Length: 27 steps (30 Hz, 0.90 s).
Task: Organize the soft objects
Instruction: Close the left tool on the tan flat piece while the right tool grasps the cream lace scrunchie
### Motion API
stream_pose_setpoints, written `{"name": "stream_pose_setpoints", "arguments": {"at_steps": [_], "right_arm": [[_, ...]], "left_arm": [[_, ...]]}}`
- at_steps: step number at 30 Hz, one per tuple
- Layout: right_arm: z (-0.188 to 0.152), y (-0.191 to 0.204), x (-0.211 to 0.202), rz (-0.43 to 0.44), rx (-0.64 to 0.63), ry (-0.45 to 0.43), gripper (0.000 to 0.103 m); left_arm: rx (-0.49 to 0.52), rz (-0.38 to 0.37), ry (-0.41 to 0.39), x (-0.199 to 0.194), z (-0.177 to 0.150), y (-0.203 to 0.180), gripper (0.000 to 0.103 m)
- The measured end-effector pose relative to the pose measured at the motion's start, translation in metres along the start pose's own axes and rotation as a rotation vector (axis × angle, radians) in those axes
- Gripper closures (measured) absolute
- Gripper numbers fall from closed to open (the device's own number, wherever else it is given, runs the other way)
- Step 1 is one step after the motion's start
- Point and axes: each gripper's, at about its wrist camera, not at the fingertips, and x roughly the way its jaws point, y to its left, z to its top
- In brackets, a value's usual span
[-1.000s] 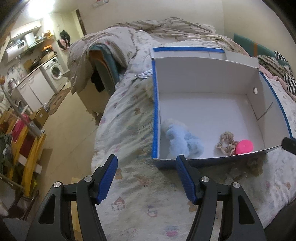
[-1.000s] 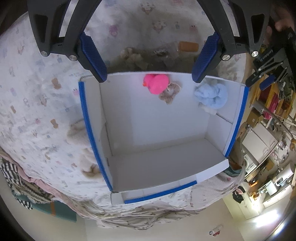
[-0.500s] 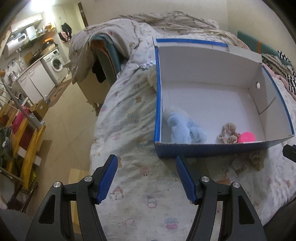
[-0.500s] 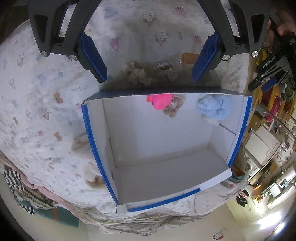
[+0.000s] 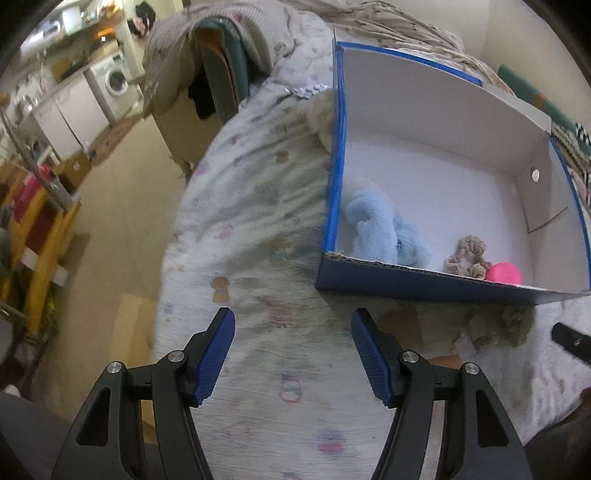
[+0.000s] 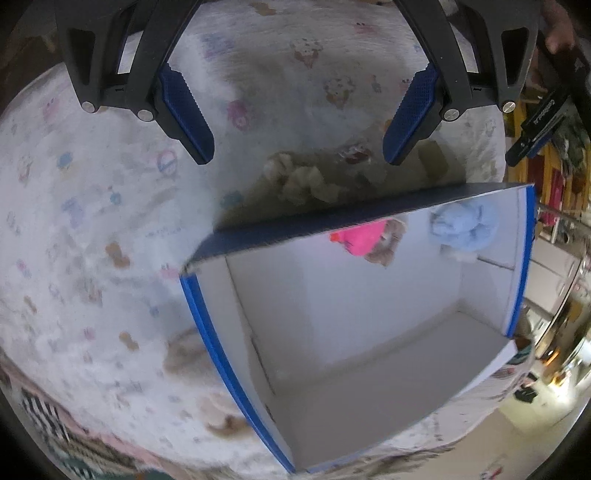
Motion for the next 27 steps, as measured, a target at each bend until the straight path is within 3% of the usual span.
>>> {"name": "stream_pose_setpoints", "arguments": {"at_steps": [11,20,22,23,25,27], "right_arm": [[0.005,-0.012,0.017,0.024,0.077,0.055,0.005],[0.012,-0.060,0.031,0.017,0.217,0.105,0.005],[0.014,-0.056,0.034,0.032,0.197,0.107,0.005],[0.015,-0.052,0.035,0.037,0.179,0.104,0.007],[0.018,-0.035,0.038,0.045,0.112,0.092,0.011],[0.020,-0.016,0.041,0.039,0.027,0.091,0.015]], "left_arm": [[0.014,-0.162,0.125,0.034,-0.003,-0.041,0.041],[-0.001,-0.198,0.231,0.067,0.000,-0.061,0.044],[0.003,-0.209,0.249,0.072,-0.002,-0.063,0.059],[0.005,-0.218,0.261,0.075,-0.001,-0.064,0.073],[-0.006,-0.242,0.291,0.080,-0.002,-0.063,0.078],[-0.012,-0.245,0.286,0.079,0.000,-0.061,0.092]]}}
